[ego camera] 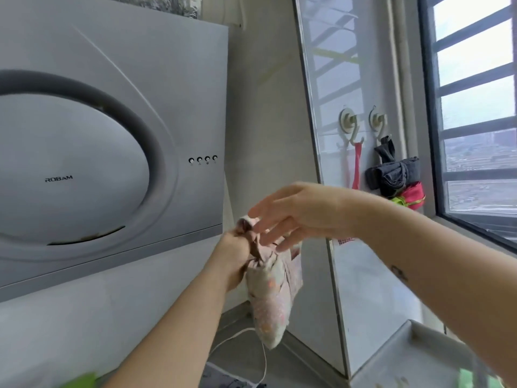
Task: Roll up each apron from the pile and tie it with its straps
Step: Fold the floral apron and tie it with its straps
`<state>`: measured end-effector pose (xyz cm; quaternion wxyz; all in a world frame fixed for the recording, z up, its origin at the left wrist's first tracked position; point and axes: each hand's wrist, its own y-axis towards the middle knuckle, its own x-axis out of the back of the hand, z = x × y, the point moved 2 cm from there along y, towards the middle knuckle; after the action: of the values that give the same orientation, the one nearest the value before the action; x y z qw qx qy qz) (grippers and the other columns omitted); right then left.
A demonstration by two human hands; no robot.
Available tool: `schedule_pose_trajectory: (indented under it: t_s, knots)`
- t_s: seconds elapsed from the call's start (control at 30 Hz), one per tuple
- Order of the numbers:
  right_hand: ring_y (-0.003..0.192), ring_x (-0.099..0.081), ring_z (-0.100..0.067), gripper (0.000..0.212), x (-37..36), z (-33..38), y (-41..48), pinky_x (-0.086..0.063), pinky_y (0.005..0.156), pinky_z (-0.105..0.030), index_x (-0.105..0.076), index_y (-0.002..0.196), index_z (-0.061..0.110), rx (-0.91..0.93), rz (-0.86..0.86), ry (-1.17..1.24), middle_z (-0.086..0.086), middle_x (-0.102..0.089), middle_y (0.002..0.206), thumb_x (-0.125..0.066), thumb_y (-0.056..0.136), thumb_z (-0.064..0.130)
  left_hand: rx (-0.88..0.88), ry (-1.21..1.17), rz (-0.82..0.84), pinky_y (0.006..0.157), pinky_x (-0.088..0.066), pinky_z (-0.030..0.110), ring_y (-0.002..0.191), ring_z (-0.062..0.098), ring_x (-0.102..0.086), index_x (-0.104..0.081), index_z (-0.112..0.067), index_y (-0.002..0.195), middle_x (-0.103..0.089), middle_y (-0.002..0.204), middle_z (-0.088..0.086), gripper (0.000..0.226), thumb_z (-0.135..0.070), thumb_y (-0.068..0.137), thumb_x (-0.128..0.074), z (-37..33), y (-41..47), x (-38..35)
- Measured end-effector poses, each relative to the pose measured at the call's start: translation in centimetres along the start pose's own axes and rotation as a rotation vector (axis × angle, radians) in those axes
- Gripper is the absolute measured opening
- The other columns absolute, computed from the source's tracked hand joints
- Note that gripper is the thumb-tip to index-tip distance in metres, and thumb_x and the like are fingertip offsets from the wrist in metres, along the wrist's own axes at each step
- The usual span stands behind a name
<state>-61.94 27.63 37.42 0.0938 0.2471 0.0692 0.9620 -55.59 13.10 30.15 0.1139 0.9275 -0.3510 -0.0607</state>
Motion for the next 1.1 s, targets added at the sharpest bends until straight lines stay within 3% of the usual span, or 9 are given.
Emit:
schedule_pose_trajectory:
  t_s: [0.07, 0.13, 0.27, 0.47, 0.57, 0.7, 0.8, 0.93, 1.1]
  knots:
    - [0.089, -0.071, -0.017, 0.023, 1.9, -0.2, 0.0, -0.056, 0.086, -0.032, -0.066, 0.111, 0.011, 0.078, -0.153, -0.278, -0.003, -0.073, 0.1, -0.057, 0.093, 0.022, 0.047, -0.048, 0.133, 0.087, -0.051, 0.031, 0.084, 0.022, -0.067, -0.067, -0.002, 0.079, -0.071, 0.086, 0.013, 0.035, -0.008, 0.099, -0.039, -0.4, 0.0, 0.4]
    - [0.089, -0.069, -0.013, 0.024, 2.9, -1.3, 0.6, -0.054, 0.089, -0.032, -0.07, 0.106, 0.018, 0.127, -0.236, -0.506, 0.004, -0.072, 0.098, -0.064, 0.087, 0.032, 0.041, -0.048, 0.183, 0.072, -0.053, 0.028, 0.07, 0.02, -0.063, -0.063, -0.001, 0.073, -0.065, 0.074, 0.014, 0.037, -0.017, 0.1, -0.043, -0.8, -0.2, 0.3]
    - [0.086, -0.066, -0.011, 0.036, 1.8, -4.3, 2.1, -0.055, 0.085, -0.034, -0.063, 0.1, 0.024, 0.094, -0.121, -0.521, 0.007, -0.069, 0.093, -0.067, 0.079, 0.053, 0.112, -0.187, 0.33, 0.064, -0.054, 0.026, 0.077, 0.019, -0.058, -0.06, -0.006, 0.085, -0.06, 0.083, 0.011, 0.012, -0.012, 0.093, -0.052, -1.8, -0.4, -0.5]
    - [0.066, -0.053, -0.019, 0.043, 2.6, -5.5, 3.4, -0.042, 0.062, -0.033, -0.045, 0.066, 0.022, 0.189, -0.367, -0.799, 0.005, -0.055, 0.067, -0.054, 0.085, 0.059, 0.133, -0.162, 0.357, 0.053, -0.053, 0.025, 0.055, 0.018, -0.06, -0.055, 0.0, 0.071, -0.061, 0.066, 0.012, 0.008, 0.004, 0.075, -0.05, -3.7, 1.1, -3.5]
    - [0.07, -0.055, -0.022, 0.04, 4.1, -5.5, 3.3, -0.032, 0.057, -0.028, -0.052, 0.073, 0.022, 0.216, -0.54, -0.921, 0.003, -0.057, 0.071, -0.041, 0.093, 0.055, 0.106, -0.035, 0.307, 0.059, -0.052, 0.025, 0.061, 0.013, -0.059, -0.06, -0.007, 0.072, -0.061, 0.069, 0.003, 0.018, -0.002, 0.087, -0.051, -4.4, 2.9, -4.7]
    - [0.062, -0.048, -0.023, 0.056, 8.3, -7.2, 3.2, -0.03, 0.059, -0.03, -0.052, 0.072, 0.02, 0.11, -0.697, -0.943, 0.002, -0.048, 0.064, -0.019, 0.097, 0.058, -0.085, 0.8, -0.009, 0.06, -0.039, 0.026, 0.065, 0.02, -0.046, -0.058, -0.016, 0.082, -0.053, 0.071, 0.005, 0.02, -0.033, 0.092, -0.059, -7.0, 6.4, -5.2]
    - [0.063, -0.047, -0.023, 0.055, 10.6, -8.8, 3.3, -0.031, 0.06, -0.03, -0.053, 0.078, 0.02, 0.037, -0.717, -0.969, 0.002, -0.051, 0.068, -0.017, 0.097, 0.056, -0.076, 0.789, 0.087, 0.055, -0.041, 0.022, 0.056, 0.014, -0.059, -0.055, -0.015, 0.073, -0.06, 0.054, -0.004, 0.031, -0.039, 0.094, -0.056, -7.9, 7.6, -7.3]
    - [0.067, -0.05, -0.024, 0.052, 13.1, -9.9, 3.6, -0.032, 0.063, -0.03, -0.054, 0.08, 0.022, 0.012, -0.785, -0.982, 0.0, -0.055, 0.075, -0.016, 0.1, 0.051, -0.046, 0.636, 0.127, 0.067, -0.047, 0.023, 0.069, 0.013, -0.062, -0.063, -0.017, 0.082, -0.066, 0.08, 0.002, 0.03, -0.036, 0.099, -0.046, -6.6, 9.0, -11.7]
    - [0.08, -0.059, -0.025, 0.048, 17.1, -11.2, 4.1, -0.031, 0.06, -0.03, -0.06, 0.096, 0.024, -0.056, -0.763, -0.982, 0.0, -0.062, 0.086, -0.018, 0.1, 0.048, -0.262, 0.614, 0.128, 0.086, -0.05, 0.035, 0.081, 0.018, -0.062, -0.068, -0.022, 0.086, -0.069, 0.089, 0.002, 0.024, -0.035, 0.096, -0.051, -6.2, 10.4, -15.9]
